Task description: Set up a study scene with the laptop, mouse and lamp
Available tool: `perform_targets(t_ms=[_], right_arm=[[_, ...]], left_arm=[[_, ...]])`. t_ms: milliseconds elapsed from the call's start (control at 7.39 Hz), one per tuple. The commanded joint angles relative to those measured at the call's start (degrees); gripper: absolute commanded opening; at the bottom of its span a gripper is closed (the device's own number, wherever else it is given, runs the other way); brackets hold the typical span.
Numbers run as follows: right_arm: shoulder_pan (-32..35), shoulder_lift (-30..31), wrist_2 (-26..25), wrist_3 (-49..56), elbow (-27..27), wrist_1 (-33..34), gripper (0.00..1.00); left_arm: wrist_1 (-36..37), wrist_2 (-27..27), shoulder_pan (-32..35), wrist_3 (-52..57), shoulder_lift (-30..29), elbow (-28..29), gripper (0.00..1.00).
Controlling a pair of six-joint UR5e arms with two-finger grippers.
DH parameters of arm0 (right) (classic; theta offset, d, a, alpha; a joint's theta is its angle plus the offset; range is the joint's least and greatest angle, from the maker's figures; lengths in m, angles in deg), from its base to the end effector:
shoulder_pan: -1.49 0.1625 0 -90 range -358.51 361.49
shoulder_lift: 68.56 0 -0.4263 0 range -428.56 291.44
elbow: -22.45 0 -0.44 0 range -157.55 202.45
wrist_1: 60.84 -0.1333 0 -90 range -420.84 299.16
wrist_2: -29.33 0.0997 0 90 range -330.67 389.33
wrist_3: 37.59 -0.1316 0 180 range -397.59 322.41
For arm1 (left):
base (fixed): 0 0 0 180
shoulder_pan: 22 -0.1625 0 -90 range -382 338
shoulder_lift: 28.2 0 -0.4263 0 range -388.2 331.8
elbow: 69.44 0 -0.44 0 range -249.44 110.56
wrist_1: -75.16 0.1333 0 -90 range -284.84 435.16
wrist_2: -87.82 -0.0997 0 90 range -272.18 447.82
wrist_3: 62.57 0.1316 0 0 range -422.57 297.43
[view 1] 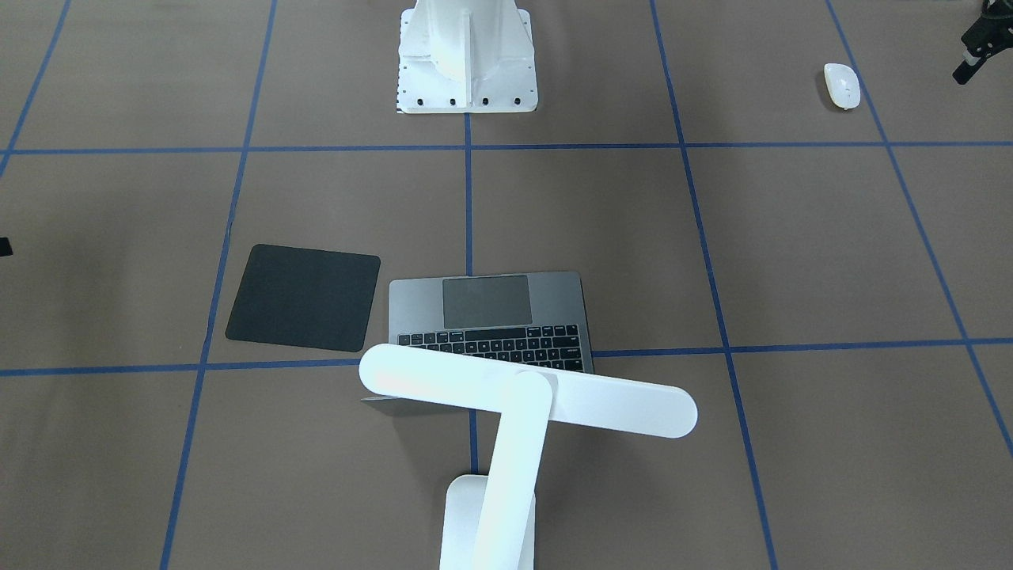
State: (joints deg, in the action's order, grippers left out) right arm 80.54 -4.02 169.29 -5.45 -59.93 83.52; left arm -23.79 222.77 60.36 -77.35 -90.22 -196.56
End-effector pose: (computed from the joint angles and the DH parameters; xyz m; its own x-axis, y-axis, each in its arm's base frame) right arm -0.0881 -0.6265 0.5400 0.5269 -0.1445 0.8376 0.5113 0.8411 -0.1766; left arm 0.0076 -0.3603 0.5267 0.6823 0.0609 -0.7286 0.0493 0.9904 0.1289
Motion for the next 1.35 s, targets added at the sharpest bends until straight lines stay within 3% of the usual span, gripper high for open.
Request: perform_targets(t_ms=[0, 135, 541, 676, 1082, 1218], right_arm=[[1.3, 5.7, -2.6, -1.2, -6.7, -9.4, 1.0], [1.7, 7.7, -2.7, -1.6, -7.2, -14.8, 1.0], [1.6, 7.6, -2.4, -2.2, -7.2, -16.4, 1.0], [1.6, 7.8, -2.3, -2.2, -7.5, -16.8, 1.0], [1.6, 8.7, -2.3, -2.2, -9.0, -17.5, 1.0], [1.6, 9.1, -2.3, -2.2, -9.7, -17.5, 1.0]], left_arm=[[-3.1, -0.4, -0.3, 3.4, 1.7, 4.9, 1.0], [-7.7, -0.5, -0.4, 3.4, 1.8, 9.4, 1.0], [-17.6, -0.4, -0.9, 6.1, 2.8, 21.2, 1.0], [-25.3, -0.6, -0.9, 6.0, 3.2, 26.5, 1.0], [-36.5, -0.9, -0.9, 5.3, 11.5, 27.5, 1.0], [-38.9, 0.8, -1.1, 0.7, 12.2, 27.5, 1.0]])
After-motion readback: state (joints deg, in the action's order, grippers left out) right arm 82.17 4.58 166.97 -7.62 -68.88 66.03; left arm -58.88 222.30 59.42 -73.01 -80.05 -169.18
